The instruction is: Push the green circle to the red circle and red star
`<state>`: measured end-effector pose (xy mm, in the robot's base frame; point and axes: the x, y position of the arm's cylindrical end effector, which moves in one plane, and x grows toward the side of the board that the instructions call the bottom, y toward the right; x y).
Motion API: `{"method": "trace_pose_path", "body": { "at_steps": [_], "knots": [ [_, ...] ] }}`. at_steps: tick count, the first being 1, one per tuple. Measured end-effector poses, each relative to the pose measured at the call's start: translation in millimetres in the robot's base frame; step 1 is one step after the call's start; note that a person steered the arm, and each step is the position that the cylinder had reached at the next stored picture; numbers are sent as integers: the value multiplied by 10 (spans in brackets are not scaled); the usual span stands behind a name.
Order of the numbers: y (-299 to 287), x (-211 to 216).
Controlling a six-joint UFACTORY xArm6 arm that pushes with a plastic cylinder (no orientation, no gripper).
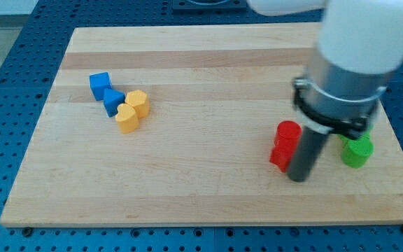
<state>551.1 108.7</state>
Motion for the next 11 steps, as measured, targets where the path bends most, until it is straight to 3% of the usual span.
{"method": "trace_pose_path", "body": {
  "at_steps": [2,4,5,6,7,8,9,11],
  "knots": [
    [-811,-1066],
    [-944,-1634],
    [-439,-1989],
    [592,-2026],
    [1611,-1682],
    [2307,-791],
    [2228,-325],
    [1512,93]
  ]
}}
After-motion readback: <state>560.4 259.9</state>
